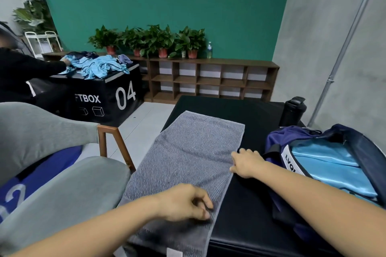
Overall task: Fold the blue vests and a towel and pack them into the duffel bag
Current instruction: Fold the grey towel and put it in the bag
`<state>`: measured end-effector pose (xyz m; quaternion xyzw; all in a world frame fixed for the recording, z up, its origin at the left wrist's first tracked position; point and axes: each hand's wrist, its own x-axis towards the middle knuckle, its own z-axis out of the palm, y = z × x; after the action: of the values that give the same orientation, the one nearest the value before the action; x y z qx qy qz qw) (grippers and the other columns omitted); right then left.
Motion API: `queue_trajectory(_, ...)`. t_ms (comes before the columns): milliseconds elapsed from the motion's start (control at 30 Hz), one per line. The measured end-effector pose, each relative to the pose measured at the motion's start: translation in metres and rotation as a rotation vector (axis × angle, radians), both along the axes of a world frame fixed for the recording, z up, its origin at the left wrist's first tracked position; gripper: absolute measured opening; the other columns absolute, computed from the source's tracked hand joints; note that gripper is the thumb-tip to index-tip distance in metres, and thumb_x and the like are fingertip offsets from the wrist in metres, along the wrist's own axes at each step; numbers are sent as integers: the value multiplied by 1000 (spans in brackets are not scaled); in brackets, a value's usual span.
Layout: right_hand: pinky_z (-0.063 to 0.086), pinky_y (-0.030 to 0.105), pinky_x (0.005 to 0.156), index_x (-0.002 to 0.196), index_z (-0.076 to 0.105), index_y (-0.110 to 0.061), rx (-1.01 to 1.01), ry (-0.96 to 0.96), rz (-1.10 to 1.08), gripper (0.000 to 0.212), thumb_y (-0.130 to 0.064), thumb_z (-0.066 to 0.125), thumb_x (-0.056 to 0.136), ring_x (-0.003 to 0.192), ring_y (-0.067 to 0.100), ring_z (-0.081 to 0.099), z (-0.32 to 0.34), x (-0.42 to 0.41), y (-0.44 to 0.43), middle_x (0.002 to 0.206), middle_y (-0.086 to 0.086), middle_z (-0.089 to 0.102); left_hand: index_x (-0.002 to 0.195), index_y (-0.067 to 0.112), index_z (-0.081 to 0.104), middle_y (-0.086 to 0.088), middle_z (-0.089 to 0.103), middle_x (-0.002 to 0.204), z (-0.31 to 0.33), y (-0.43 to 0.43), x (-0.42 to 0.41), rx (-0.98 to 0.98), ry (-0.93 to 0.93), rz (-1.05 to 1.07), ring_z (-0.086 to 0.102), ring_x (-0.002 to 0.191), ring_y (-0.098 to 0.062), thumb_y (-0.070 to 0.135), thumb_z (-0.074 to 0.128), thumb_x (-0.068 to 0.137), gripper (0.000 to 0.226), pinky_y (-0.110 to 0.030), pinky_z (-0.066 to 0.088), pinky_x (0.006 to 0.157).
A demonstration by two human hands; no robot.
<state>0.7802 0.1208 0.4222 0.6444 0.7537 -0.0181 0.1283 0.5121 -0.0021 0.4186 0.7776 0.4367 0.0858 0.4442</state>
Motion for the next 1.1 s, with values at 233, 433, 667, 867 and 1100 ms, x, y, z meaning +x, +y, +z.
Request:
queue_trajectory(233, 44, 45, 99, 133, 49, -19, 254, 87, 26, 40, -34, 60, 97, 123, 33, 55, 7, -19, -6, 135, 9, 54, 109, 28, 77, 9, 78, 101, 3, 6, -63, 222, 106, 89, 73, 96, -2, 21, 82, 92, 19, -21, 56, 94)
queue_trajectory(433, 48, 41, 80, 102, 47, -27, -33, 283, 230, 28, -50, 60, 92, 98, 24, 53, -8, -61, -49, 108, -2, 46, 114, 44, 73, 21, 60, 108, -2, 5, -91, 297, 270, 43, 58, 92, 15, 41, 80, 93, 22, -4, 41, 83)
queue_trajectory(667, 53, 46, 90, 99, 49, -24, -95, 224, 162, 25, -45, 63, 96, 102, 27, 51, -15, -53, -37, 109, 1, 46, 129, 47, 72, 16, 58, 118, -2, -2, -73, 233, 239, -6, 59, 103, 4, 50, 77, 95, 34, -7, 42, 93)
queue_trajectory(867, 47, 44, 103, 131, 53, -18, -21, 108, 58, 39, -41, 62, 101, 135, 38, 49, -8, -22, -2, 142, 13, 47, 143, 39, 63, 14, 60, 133, -9, -3, -34, 225, 89, -55, 57, 122, 2, 48, 78, 94, 52, -15, 39, 112)
queue_trajectory(1100, 54, 45, 98, 109, 54, -23, -112, 37, 26, 30, -47, 65, 94, 113, 29, 59, 3, 3, 22, 117, 2, 55, 132, 32, 71, 13, 70, 119, -12, 22, -12, 62, -21, -16, 65, 103, -3, 41, 77, 95, 38, -17, 49, 92)
